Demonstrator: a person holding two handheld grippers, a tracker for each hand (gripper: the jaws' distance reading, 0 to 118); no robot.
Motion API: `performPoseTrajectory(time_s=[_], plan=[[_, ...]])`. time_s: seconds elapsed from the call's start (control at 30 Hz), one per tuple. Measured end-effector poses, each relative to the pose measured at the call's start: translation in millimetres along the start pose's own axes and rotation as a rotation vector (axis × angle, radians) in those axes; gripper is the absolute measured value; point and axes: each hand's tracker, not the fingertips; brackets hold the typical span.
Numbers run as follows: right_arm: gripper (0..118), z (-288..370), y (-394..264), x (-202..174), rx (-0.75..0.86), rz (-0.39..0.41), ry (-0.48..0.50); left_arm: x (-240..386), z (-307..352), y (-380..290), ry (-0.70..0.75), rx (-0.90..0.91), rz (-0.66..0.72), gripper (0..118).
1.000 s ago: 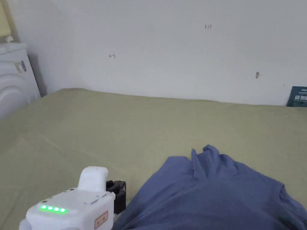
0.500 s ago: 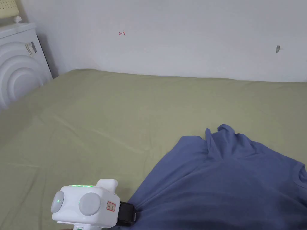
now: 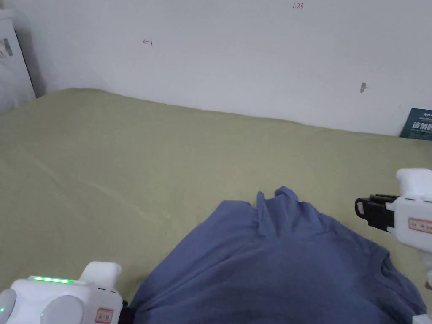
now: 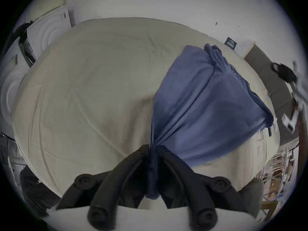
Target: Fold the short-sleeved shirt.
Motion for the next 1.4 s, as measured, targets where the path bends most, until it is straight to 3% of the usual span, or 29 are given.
performPoseTrajectory(time_s=[0.03, 0.07, 0.1, 0.13, 0.17, 0.2, 0.33, 0.43, 0.47, 0.5, 0.53, 0.57, 0.6, 0.67, 0.8, 0.93, 1.03, 1.13, 1.17, 1.27, 1.3, 1.4], plan=[[6, -27, 16, 8, -0.078, 0.028, 0.019, -1, -1, 0, 0.000, 0.004, 0.006, 12], [21, -56, 30, 18, -0.144, 0.039, 0.045, -2, -2, 0, -0.002, 0.003, 0.011, 12], [47, -78, 38, 26, -0.191, 0.036, 0.067, -3, -4, 0, -0.005, -0.003, 0.014, 12], [85, -102, 42, 31, -0.261, 0.038, 0.095, -4, -6, -1, -0.005, -0.002, 0.016, 12], [102, -129, 47, 36, -0.340, 0.050, 0.109, -2, -7, -2, -0.007, -0.006, 0.019, 12], [104, -148, 44, 39, -0.384, 0.070, 0.122, -3, -10, -2, -0.011, -0.014, 0.026, 12], [104, -221, 29, 45, -0.491, 0.197, 0.082, -8, -14, -5, -0.040, -0.007, 0.059, 12], [104, -243, 15, 54, -0.602, 0.179, 0.067, -11, -14, -4, -0.060, -0.009, 0.070, 12], [98, -247, 14, 55, -0.593, 0.170, 0.062, -11, -14, -3, -0.062, -0.012, 0.070, 12], [82, -249, 15, 62, -0.571, 0.153, 0.077, -10, -14, -3, -0.065, -0.012, 0.073, 12], [82, -246, 15, 64, -0.519, 0.098, 0.120, -10, -14, -3, -0.065, -0.014, 0.072, 12], [75, -243, 15, 62, -0.489, 0.046, 0.136, -8, -14, -1, -0.062, -0.014, 0.068, 12], [63, -241, 15, 62, -0.486, 0.044, 0.090, -7, -15, -1, -0.059, -0.014, 0.063, 12], [0, -238, 20, 66, -0.499, 0.062, 0.119, -5, -16, -2, -0.053, -0.005, 0.043, 12], [0, -197, 27, 48, -0.376, 0.090, 0.073, -9, -9, 1, -0.070, 0.014, 0.075, 12], [0, -134, 56, 42, -0.143, 0.032, 0.080, -12, 21, 13, -0.120, 0.148, 0.085, 12], [0, -73, 86, 27, 0.006, 0.063, 0.099, -3, 50, 37, -0.139, 0.236, 0.069, 12], [0, -23, 120, 26, 0.108, 0.034, 0.065, 8, 78, 73, -0.163, 0.303, 0.019, 12], [0, -4, 127, 32, 0.134, -0.004, -0.009, 12, 88, 88, -0.171, 0.330, -0.002, 12], [0, 37, 159, 38, 0.204, 0.025, -0.081, 19, 117, 136, -0.132, 0.423, -0.072, 12], [0, 42, 170, 43, 0.223, 0.002, -0.140, 20, 123, 152, -0.133, 0.433, -0.091, 12], [0, 72, 199, 57, 0.282, -0.009, -0.195, 27, 143, 207, -0.083, 0.484, -0.140, 12]])
